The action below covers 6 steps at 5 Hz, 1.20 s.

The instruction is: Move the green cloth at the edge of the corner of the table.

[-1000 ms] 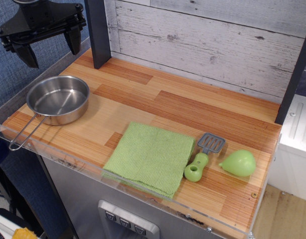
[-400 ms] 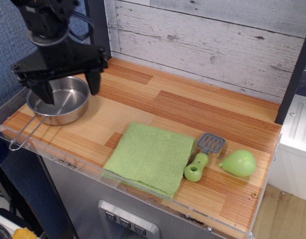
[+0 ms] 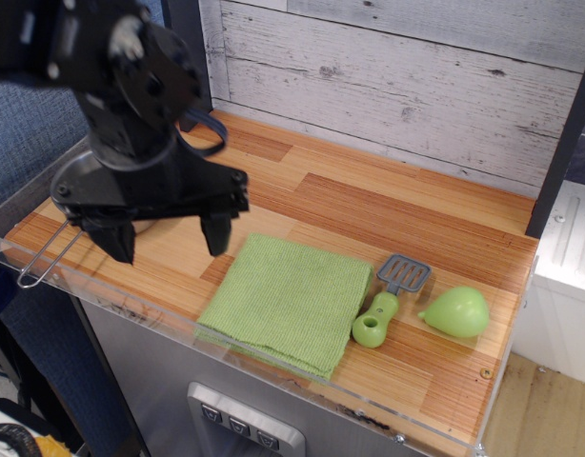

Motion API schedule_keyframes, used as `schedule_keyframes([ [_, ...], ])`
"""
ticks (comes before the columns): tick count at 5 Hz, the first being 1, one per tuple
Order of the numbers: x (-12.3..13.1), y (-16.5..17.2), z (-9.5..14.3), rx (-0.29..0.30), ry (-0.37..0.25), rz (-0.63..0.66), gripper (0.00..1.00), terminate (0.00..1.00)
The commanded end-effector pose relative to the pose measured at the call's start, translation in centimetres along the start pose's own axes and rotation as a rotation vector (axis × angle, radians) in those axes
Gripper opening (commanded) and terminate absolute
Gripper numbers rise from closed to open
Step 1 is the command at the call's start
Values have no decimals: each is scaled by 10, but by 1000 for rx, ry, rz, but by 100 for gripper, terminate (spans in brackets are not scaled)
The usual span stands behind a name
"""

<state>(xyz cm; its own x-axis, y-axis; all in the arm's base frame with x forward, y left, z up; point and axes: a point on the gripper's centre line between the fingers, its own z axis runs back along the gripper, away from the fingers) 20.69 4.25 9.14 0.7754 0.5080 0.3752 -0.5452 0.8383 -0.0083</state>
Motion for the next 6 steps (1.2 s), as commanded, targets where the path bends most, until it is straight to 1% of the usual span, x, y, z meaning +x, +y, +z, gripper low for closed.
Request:
schedule_keyframes([
  [1, -22, -19, -15, 5, -9, -87, 100, 0],
  [2, -28, -29, -33, 15, 18, -107, 100, 0],
  [3, -26, -33, -43, 27, 27, -107, 100, 0],
  [4, -23, -41, -47, 27, 32, -88, 100, 0],
  [6, -13, -39, -65, 66, 29, -61, 100, 0],
])
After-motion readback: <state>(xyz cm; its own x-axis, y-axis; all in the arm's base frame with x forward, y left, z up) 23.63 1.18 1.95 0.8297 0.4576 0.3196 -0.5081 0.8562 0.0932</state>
